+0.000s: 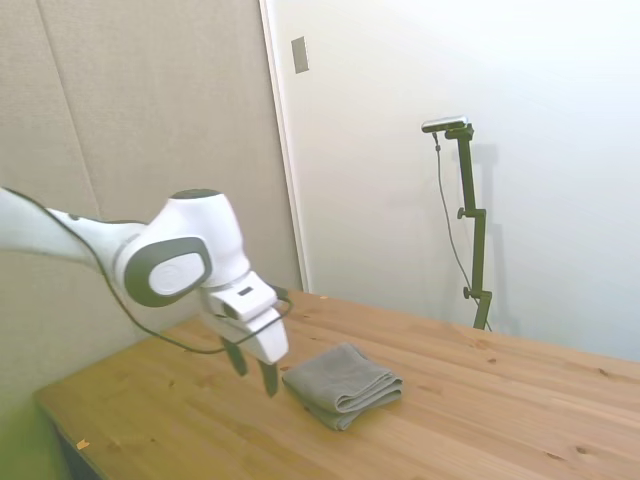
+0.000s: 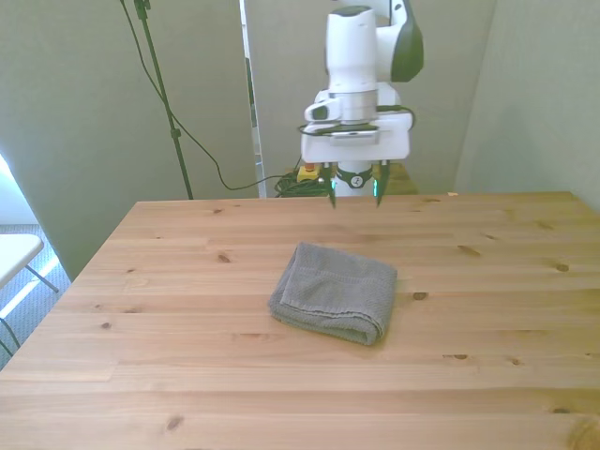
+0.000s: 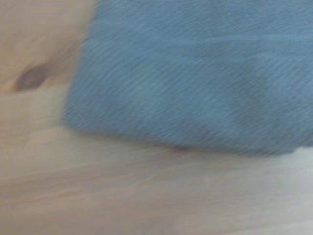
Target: Unfold the towel
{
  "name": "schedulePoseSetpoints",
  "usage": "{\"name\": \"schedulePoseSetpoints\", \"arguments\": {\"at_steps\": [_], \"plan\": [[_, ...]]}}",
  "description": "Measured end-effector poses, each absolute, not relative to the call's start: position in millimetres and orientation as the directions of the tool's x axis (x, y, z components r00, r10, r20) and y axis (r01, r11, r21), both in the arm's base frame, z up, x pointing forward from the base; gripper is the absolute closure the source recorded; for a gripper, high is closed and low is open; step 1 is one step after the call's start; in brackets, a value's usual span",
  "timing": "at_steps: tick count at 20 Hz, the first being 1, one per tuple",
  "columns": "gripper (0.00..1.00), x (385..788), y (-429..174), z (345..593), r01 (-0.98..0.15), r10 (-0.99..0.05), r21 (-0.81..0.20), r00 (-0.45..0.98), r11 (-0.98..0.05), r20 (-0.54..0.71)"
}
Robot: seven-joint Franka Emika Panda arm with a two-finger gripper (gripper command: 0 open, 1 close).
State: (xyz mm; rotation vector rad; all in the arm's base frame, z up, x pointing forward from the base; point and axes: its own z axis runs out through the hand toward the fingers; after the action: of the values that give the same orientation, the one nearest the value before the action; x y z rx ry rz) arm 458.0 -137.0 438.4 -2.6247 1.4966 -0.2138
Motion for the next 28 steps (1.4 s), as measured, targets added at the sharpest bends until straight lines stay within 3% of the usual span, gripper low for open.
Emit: {"name": "schedulePoseSetpoints", "arguments": {"at_steps": [7, 13, 14, 28], "plan": [[0.00, 500.1, -231.4, 411.1, -0.907, -0.926, -0.200, 0.377, -0.370, 0.002], [0.00, 508.0, -235.9, 388.3, -0.891, -0.919, -0.271, 0.391, -0.363, -0.055], [1.00, 507.8, -235.3, 386.5, -0.888, -0.917, -0.280, 0.395, -0.364, -0.061], [1.00, 506.0, -220.6, 369.8, -0.860, -0.905, -0.355, 0.418, -0.367, -0.077]]}}
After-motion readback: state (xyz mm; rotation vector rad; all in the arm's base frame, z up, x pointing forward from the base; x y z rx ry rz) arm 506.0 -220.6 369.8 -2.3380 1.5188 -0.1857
